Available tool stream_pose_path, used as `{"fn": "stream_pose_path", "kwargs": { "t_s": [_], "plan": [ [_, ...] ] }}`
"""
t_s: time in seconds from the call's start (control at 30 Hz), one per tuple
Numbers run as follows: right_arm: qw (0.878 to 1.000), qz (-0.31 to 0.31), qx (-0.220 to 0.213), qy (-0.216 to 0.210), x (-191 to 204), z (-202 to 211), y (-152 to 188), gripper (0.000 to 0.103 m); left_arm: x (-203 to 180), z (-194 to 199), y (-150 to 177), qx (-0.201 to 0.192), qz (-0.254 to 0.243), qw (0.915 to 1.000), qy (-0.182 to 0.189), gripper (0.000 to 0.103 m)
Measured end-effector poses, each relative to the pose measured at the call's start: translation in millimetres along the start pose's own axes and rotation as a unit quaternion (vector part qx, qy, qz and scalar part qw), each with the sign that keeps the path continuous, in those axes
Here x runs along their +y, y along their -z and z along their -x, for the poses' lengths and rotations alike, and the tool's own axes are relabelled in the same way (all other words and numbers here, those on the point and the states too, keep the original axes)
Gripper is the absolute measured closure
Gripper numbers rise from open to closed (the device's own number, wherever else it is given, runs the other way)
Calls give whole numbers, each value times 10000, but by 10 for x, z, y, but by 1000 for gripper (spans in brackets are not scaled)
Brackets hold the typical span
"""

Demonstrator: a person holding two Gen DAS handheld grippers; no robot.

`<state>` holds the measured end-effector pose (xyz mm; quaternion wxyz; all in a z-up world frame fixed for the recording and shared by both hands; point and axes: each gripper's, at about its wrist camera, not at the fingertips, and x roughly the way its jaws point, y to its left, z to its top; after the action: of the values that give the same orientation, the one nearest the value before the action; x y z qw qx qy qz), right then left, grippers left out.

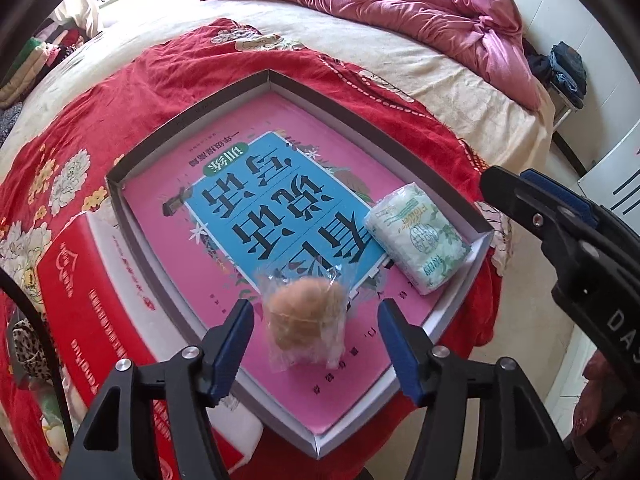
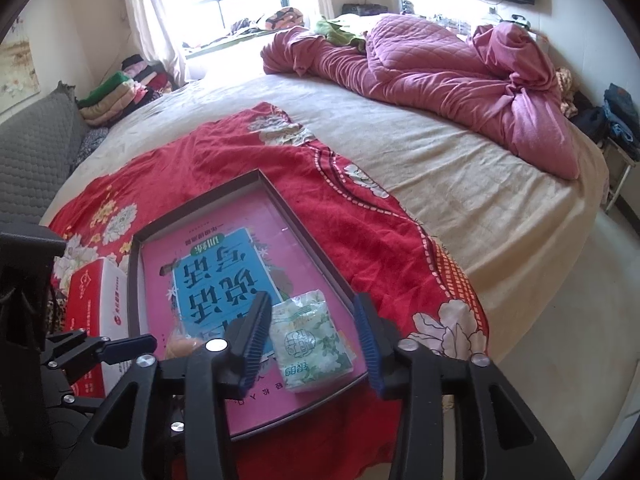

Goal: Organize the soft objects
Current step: 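Carry the bun bag and tissue pack into the pink tray and release both, then move both open grippers back over the pile of items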

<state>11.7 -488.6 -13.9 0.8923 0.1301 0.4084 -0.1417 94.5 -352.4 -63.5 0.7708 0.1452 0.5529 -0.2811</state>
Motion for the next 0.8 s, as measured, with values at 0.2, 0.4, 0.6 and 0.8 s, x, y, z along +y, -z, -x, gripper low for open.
{"fn": "stream_pose_path", "kwargs": {
  "t_s": [0.2, 0.4, 0.6, 0.8],
  "plan": [
    [9999, 38, -73, 74, 67, 135, -20, 50, 61, 276, 70, -232, 95, 9997, 10, 35],
    [9996, 88, -212, 143, 225, 334, -43, 41, 186, 546, 172, -468, 209, 9987, -46, 29],
    [9990, 203, -367, 154, 462, 547, -26, 35, 481, 853, 351, -737, 552, 9957, -91, 28],
    [9981, 323, -525, 87, 750, 770, 1, 30, 826, 1164, 538, -984, 885, 9909, -229, 28]
  ]
}}
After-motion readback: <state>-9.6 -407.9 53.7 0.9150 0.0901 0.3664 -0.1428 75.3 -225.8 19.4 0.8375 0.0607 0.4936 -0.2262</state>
